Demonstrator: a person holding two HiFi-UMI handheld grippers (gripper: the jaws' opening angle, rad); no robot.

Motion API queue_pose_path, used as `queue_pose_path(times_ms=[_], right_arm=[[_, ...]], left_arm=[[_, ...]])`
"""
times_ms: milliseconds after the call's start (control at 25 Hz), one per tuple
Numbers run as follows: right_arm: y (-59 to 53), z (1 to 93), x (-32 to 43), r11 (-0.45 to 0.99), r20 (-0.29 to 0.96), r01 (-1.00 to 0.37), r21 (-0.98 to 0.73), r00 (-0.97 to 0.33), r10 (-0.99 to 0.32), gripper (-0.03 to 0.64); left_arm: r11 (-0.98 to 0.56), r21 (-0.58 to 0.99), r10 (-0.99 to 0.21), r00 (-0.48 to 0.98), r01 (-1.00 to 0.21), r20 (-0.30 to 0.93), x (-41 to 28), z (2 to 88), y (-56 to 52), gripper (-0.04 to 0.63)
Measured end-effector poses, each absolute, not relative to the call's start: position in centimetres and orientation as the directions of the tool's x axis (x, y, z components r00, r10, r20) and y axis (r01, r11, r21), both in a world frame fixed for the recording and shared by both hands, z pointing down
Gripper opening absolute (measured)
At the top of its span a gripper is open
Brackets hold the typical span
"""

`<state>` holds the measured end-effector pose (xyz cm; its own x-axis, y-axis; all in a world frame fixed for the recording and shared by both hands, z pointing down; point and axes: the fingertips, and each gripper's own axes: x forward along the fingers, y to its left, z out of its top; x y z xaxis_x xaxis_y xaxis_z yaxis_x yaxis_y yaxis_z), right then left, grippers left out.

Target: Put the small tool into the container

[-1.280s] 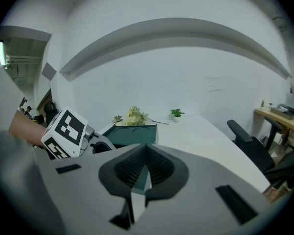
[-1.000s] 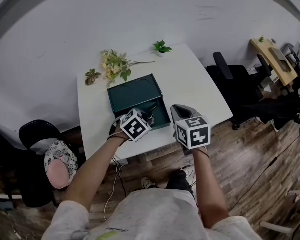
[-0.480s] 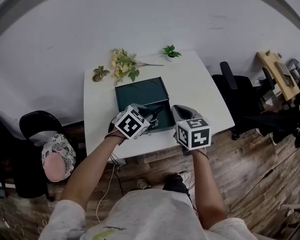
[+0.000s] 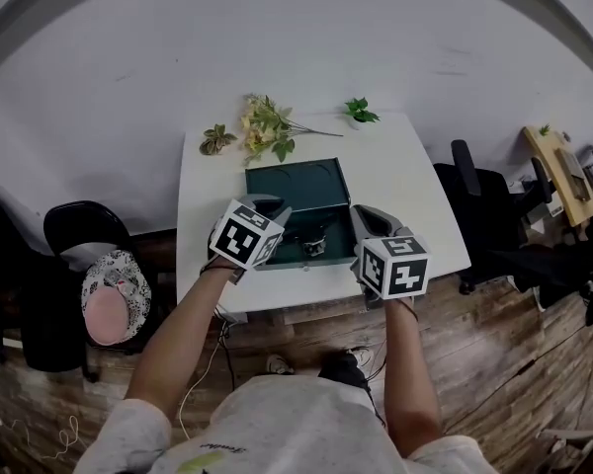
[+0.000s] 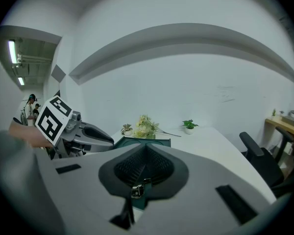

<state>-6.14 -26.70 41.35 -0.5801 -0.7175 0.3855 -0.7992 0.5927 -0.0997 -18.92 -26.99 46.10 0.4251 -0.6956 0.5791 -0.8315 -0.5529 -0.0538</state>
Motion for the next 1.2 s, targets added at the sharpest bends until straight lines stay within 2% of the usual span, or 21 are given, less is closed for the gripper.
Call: queue_pose_path(times_ms=[520, 1200], right_arm=[[-27.3, 39.8, -6.4, 0.601, 0.337, -0.793, -0.100, -0.595, -0.730, 0.003], [-27.6, 39.1, -6.0, 0.589, 0.322, -0.805, -0.075, -0.579, -0.749, 0.003]], left_arm=[[-0.322, 0.014, -0.868, 0.301, -0.947, 0.396, -25.7, 40.5, -25.4, 0.034], [-0.243, 0.024, -0.907, 0.235, -0.970, 0.350, -28.2, 39.6, -24.7, -0.002]])
